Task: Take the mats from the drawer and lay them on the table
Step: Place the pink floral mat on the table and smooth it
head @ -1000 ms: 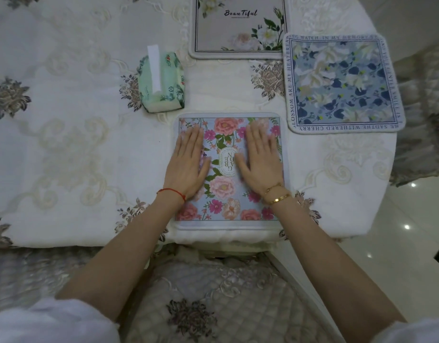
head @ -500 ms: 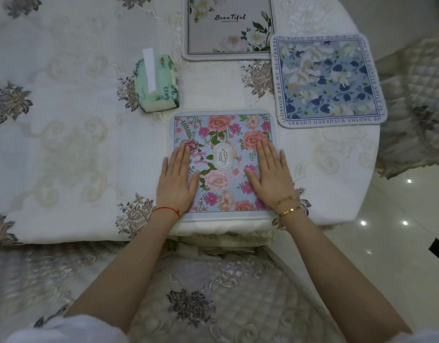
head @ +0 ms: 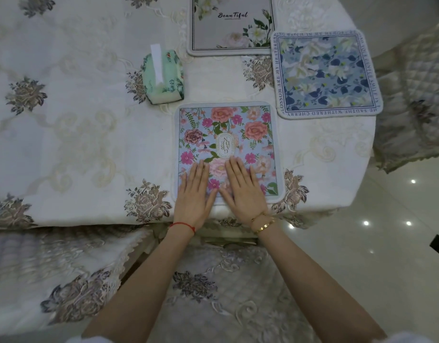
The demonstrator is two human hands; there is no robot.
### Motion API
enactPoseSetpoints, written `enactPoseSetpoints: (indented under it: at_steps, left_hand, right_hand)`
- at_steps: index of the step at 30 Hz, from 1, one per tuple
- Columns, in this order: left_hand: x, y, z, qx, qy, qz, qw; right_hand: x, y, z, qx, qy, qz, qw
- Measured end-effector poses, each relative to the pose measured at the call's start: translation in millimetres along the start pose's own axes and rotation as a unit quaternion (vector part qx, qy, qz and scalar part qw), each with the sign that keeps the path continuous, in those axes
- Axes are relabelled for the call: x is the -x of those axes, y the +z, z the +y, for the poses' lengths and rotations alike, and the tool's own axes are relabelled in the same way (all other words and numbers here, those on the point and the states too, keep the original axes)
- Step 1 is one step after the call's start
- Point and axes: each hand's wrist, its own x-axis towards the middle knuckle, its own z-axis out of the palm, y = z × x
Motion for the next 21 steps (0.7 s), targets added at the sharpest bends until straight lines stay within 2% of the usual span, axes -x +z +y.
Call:
enactPoseSetpoints:
  at_steps: [6, 13, 18, 21]
  left_hand:
    - [19, -3, -21, 0.019, -0.048, -0.005, 0.999]
    - [34, -9, -38, 0.013, -0.036, -0.008, 0.999]
    - [52, -22, -39, 0.024, -0.034, -0.037, 0.998]
    - [63, -40, -27, 0.048, -0.011, -0.003, 0.999]
  right_hand:
    - [32, -5, 29, 0.008, 0.057, 0.014, 0.998]
    - [58, -14, 49, -0.009, 0.115, 0.008, 0.993]
    - [82, -31, 61, -0.044, 0.149, 0.024, 0.988]
    - [93, -46, 60, -0.048, 0.140, 0.059, 0.987]
